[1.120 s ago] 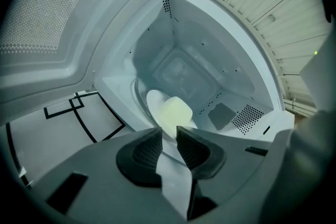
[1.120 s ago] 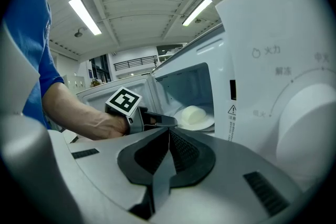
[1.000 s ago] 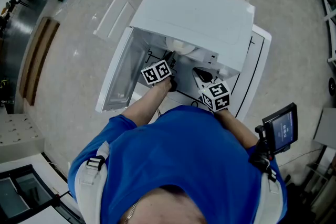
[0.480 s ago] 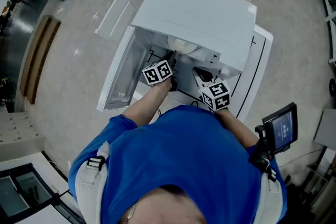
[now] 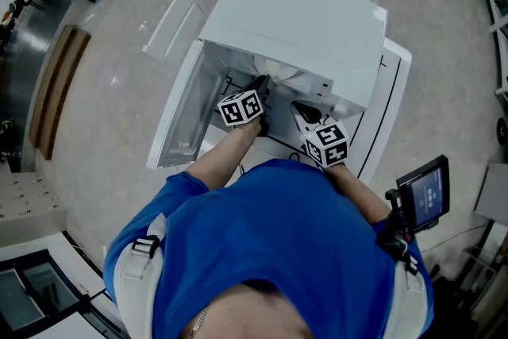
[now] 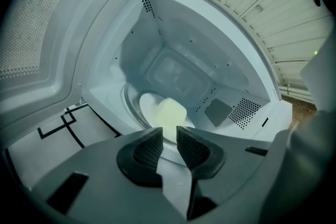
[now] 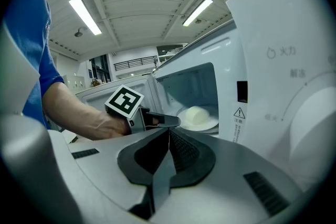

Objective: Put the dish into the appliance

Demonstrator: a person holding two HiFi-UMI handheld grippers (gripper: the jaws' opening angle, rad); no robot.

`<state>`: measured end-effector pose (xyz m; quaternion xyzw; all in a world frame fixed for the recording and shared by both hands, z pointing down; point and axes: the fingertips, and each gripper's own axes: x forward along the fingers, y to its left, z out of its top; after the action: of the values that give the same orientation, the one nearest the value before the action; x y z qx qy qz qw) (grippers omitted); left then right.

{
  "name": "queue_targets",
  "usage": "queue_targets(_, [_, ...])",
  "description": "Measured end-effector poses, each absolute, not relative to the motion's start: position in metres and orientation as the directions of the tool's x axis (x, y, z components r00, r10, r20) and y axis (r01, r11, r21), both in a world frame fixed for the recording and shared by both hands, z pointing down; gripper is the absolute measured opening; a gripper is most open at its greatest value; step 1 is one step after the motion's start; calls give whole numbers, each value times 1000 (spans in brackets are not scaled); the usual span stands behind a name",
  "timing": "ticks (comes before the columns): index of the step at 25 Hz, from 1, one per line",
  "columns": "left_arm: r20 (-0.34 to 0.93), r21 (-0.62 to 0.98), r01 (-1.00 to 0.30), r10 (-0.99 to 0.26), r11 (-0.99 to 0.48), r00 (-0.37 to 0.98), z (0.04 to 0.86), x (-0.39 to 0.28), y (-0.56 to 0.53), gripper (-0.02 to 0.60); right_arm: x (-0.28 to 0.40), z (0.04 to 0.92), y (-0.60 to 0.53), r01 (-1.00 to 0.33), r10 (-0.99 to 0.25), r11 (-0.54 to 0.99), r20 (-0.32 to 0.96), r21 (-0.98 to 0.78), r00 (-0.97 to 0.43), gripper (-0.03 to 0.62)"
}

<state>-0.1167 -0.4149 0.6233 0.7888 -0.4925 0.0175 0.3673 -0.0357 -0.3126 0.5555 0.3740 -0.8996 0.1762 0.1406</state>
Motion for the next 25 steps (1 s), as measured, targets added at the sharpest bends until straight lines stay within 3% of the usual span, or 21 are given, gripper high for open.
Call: queue_targets(25, [351, 585, -768, -773, -259, 528, 615, -116, -420, 86, -27, 557, -317, -734, -638, 647, 379, -207, -670, 2])
